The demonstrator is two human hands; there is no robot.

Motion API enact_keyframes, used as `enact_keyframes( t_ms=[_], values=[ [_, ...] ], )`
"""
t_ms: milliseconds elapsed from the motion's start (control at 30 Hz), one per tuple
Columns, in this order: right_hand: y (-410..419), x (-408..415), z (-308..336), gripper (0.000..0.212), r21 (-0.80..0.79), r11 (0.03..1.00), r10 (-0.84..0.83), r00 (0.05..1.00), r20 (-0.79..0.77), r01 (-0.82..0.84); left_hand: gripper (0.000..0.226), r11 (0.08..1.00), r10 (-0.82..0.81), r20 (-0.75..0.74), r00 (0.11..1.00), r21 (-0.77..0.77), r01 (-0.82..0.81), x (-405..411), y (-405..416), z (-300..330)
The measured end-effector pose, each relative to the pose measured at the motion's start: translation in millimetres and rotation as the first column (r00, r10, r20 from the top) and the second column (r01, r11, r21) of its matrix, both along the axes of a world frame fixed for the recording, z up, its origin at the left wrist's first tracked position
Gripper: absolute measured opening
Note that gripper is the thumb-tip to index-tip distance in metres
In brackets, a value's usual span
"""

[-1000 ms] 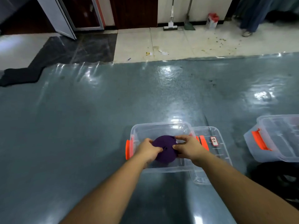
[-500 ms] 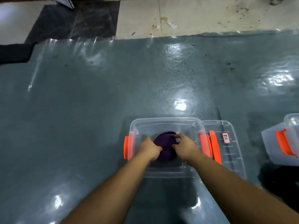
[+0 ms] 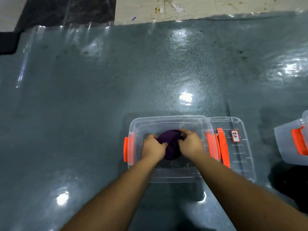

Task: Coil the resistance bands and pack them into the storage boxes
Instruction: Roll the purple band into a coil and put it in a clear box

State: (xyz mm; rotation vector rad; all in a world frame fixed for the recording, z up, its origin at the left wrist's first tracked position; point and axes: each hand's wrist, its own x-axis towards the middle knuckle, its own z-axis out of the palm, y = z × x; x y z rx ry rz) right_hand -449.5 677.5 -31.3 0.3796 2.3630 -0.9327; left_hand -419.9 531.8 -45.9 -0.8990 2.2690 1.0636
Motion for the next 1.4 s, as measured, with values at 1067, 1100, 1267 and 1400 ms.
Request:
enact_keyframes(
  t_ms=[1067,1100,1267,1400],
  values=[
    [-6,1,7,0.015,0.189,0.976,0.109,0.994,-0.024,-0.103,0.029,0.977,-0.173,-0.001,0.985,-0.128,0.171,-5,2,7],
    [-7,2,7,0.016,0.195,0.974,0.123,0.992,-0.031,-0.115,0.024,0.971,-0.198,-0.013,0.98,-0.136,0.194,-5,3,7],
    [-4,0,7,0.019,0.166,0.979,0.122,0.992,-0.017,-0.117,0.021,0.969,-0.213,-0.015,0.977,-0.132,0.209,-5,2,12],
    [-2,1,11,0.028,0.153,0.979,0.135,0.99,0.03,-0.138,0.02,0.955,-0.264,0.043,0.964,-0.125,0.267,-5,0,22]
  ],
)
